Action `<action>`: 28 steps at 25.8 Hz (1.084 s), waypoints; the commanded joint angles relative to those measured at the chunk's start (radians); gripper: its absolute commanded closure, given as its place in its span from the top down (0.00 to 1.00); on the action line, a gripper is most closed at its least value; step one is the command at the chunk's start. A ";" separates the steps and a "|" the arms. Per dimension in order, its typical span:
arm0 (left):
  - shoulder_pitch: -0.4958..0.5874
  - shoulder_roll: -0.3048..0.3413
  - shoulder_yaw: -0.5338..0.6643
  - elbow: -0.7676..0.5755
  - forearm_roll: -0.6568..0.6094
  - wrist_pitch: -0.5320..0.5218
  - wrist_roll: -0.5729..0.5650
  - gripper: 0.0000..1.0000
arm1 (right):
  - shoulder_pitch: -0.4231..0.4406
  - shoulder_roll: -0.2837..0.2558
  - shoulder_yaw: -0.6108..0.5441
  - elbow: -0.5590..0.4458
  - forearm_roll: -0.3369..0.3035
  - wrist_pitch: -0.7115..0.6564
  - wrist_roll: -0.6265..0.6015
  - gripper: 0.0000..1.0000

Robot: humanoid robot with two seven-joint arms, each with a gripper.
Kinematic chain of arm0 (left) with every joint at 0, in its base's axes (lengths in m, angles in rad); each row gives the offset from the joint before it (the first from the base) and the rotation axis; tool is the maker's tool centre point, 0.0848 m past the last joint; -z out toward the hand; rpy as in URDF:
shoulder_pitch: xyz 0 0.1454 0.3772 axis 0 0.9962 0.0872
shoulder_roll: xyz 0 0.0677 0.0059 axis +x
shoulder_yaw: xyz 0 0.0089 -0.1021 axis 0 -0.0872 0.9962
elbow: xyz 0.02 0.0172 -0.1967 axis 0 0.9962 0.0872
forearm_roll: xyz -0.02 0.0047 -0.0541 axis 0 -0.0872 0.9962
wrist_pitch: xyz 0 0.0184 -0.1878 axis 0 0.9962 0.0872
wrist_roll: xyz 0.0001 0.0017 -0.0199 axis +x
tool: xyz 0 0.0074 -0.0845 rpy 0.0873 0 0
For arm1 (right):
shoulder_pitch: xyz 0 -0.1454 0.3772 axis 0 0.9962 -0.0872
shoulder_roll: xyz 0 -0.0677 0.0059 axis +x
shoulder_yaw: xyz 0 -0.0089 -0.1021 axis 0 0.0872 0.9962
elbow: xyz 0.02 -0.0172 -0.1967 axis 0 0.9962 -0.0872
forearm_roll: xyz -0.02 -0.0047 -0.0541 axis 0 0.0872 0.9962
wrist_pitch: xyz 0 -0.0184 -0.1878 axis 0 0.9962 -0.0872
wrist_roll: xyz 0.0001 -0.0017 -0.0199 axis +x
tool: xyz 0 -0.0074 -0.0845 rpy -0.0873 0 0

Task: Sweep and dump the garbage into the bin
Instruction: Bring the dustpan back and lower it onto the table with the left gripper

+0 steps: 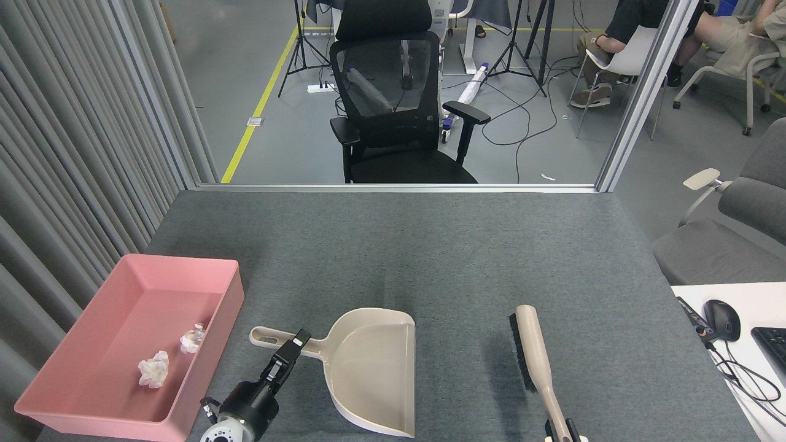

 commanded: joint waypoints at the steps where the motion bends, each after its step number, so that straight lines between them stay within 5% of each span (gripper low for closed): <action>1: -0.015 -0.005 0.001 0.030 -0.001 -0.002 0.006 0.08 | 0.000 0.000 0.001 -0.002 0.000 -0.001 0.000 0.29; 9: -0.047 -0.003 0.001 0.050 -0.001 0.001 0.012 0.14 | 0.001 -0.003 0.004 0.001 0.002 -0.019 0.004 0.29; 11: -0.055 -0.002 0.001 0.056 -0.003 0.009 0.012 0.25 | 0.001 -0.005 0.002 0.003 0.002 -0.019 0.006 0.29; 14: -0.054 0.011 0.002 0.056 -0.056 0.026 0.012 0.61 | 0.004 -0.011 0.002 0.006 0.003 -0.021 0.006 0.39; 18: -0.043 0.011 0.007 0.050 -0.098 0.037 0.040 0.94 | 0.015 -0.012 0.001 0.006 0.003 -0.021 0.006 0.39; 20: -0.037 0.012 0.005 0.044 -0.098 0.052 0.067 0.98 | 0.015 -0.012 -0.001 0.005 0.003 -0.021 0.006 0.40; 22: -0.023 0.014 0.005 0.029 -0.098 0.057 0.072 0.98 | 0.016 -0.008 -0.005 0.006 0.003 -0.018 0.007 0.57; 24: -0.008 0.028 0.005 0.004 -0.096 0.058 0.072 0.98 | 0.016 -0.002 -0.012 0.005 0.002 -0.015 0.006 0.97; 28: 0.028 0.057 0.005 -0.048 -0.095 0.058 0.063 0.98 | 0.016 0.000 -0.025 -0.002 0.000 -0.019 0.003 0.98</action>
